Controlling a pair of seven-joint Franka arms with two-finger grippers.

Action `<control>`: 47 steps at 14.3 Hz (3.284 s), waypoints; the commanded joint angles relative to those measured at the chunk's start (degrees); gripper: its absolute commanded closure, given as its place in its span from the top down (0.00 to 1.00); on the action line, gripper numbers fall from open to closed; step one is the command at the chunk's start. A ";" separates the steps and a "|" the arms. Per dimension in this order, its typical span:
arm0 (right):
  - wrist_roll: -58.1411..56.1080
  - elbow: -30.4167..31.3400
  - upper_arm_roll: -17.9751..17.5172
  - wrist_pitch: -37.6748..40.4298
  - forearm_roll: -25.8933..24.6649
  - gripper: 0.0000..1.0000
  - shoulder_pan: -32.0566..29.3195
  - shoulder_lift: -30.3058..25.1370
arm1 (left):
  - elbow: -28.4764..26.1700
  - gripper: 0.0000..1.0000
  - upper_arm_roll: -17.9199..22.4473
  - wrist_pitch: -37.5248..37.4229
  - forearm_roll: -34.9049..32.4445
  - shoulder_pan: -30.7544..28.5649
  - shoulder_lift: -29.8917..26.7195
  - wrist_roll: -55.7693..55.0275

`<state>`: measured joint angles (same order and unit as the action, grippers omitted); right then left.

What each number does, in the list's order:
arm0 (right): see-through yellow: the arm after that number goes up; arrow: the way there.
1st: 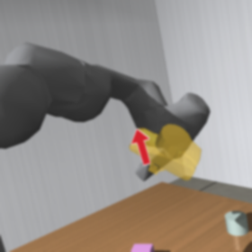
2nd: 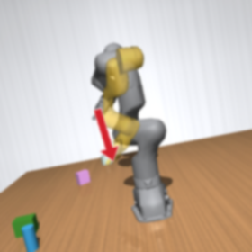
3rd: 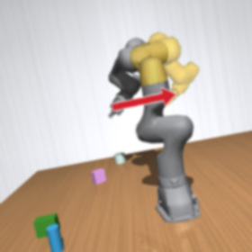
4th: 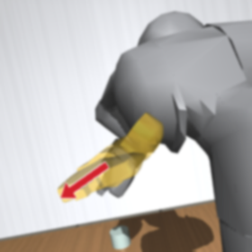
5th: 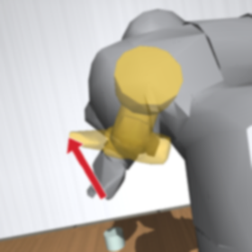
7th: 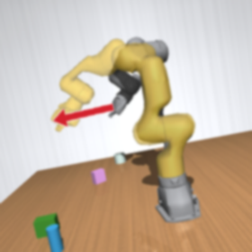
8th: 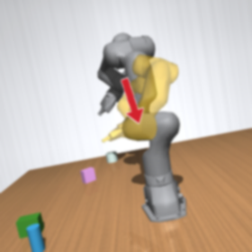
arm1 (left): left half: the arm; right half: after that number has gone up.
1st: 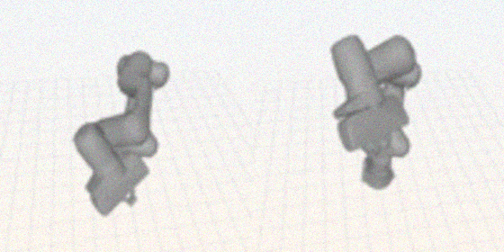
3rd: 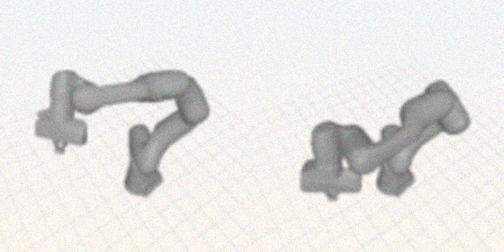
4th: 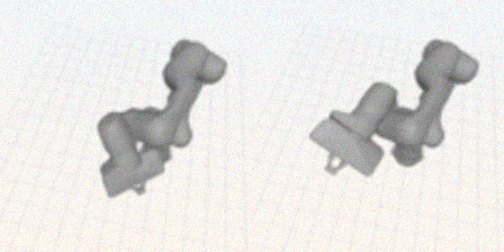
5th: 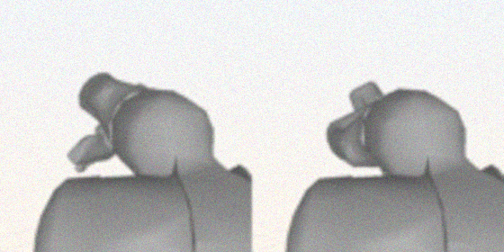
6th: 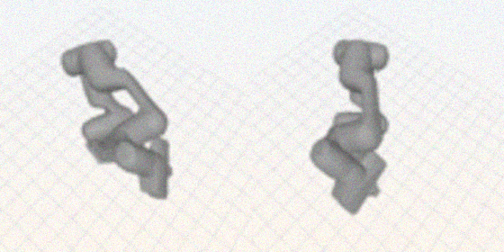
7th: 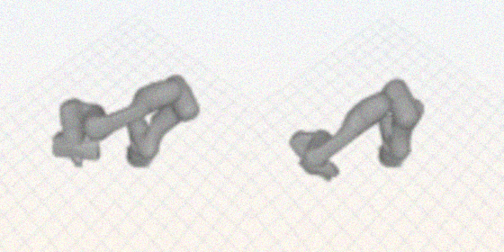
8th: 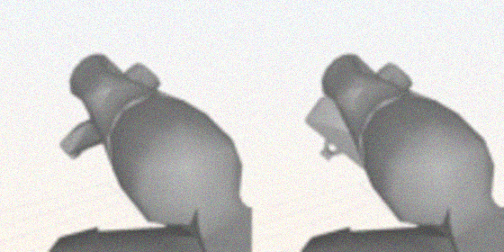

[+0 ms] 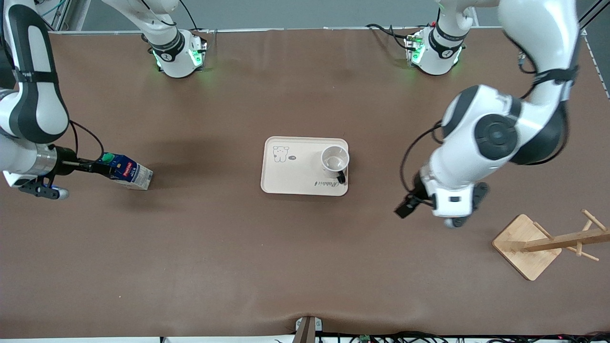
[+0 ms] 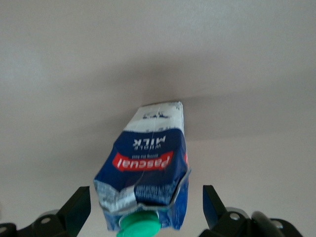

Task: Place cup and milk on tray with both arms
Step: 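Grasp the milk carton with the right gripper while the left gripper withdraws, then carry the milk carton with the right gripper onto the tray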

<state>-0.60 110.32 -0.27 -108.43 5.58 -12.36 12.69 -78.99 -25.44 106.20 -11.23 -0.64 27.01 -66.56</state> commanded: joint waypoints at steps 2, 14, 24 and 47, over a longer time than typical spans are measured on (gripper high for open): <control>-0.10 4.02 -0.78 -0.65 0.84 1.00 -0.74 -3.28 | -0.64 1.00 -0.04 -2.40 -5.29 -4.09 -3.02 12.13; -2.12 10.62 -1.05 -11.11 4.18 0.09 -1.09 -3.55 | -0.20 1.00 -0.22 -5.19 -6.17 -12.80 -10.57 39.05; 5.06 -13.34 -0.96 16.02 6.03 0.00 7.41 -2.76 | -6.43 1.00 12.39 -11.80 3.03 -1.76 -23.92 45.01; 43.15 -25.69 -0.96 3.24 7.87 0.00 44.52 15.61 | -19.28 1.00 24.92 -15.05 10.08 8.11 -35.80 59.88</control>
<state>43.59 82.72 -1.78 -103.29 14.52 30.58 28.57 -98.06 -1.02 90.86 -2.37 7.41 -8.75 -7.95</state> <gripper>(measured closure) 0.352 0.000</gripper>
